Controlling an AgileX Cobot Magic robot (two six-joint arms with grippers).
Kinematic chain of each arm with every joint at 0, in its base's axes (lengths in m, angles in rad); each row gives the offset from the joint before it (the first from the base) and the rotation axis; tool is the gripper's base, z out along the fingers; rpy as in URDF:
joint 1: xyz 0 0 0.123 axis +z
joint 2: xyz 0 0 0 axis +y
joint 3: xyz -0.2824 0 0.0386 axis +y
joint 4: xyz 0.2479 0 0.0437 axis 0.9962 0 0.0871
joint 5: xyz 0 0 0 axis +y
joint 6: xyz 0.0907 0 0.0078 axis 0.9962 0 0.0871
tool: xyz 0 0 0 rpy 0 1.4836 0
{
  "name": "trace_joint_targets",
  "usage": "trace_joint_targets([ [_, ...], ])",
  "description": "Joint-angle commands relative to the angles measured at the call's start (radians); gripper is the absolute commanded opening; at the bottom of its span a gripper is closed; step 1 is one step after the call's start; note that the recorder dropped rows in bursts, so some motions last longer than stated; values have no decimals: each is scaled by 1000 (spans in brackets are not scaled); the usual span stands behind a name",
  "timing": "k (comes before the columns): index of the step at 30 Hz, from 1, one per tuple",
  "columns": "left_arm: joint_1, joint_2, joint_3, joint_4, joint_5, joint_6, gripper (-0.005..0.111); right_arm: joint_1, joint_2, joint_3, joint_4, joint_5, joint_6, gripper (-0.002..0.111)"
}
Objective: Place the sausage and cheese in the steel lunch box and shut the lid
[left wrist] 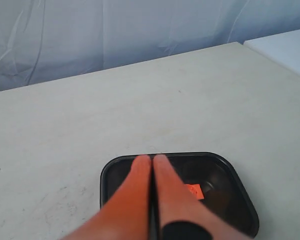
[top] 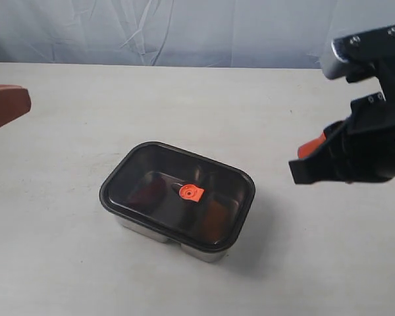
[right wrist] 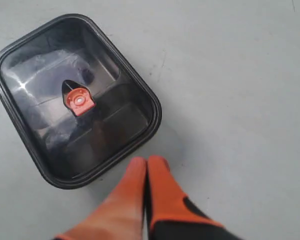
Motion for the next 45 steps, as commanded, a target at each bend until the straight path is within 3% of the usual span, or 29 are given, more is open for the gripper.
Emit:
trace_joint_targets([
  [1, -4, -72, 46, 33, -7, -1, 0, -4, -65, 99, 11, -29, 1, 0],
  [13, -4, -85, 46, 46, -3, -1, 0, -4, -70, 105, 9, 13, 3, 0],
  [21, -4, -85, 46, 46, -5, -1, 0, -4, -209, 111, -118, -67, 3, 0],
  [25, -4, -85, 46, 46, -4, -1, 0, -97, -311, 111, -77, -65, 3, 0],
  [32, -4, -85, 46, 46, -4, -1, 0, -345, -487, 111, -35, -64, 3, 0],
  [40, -4, -85, 46, 46, -4, -1, 0, -362, -550, 123, -77, -96, 0, 0],
  [45, -4, -85, 46, 46, -4, -1, 0, -364, -610, 277, -98, -211, 0, 0],
])
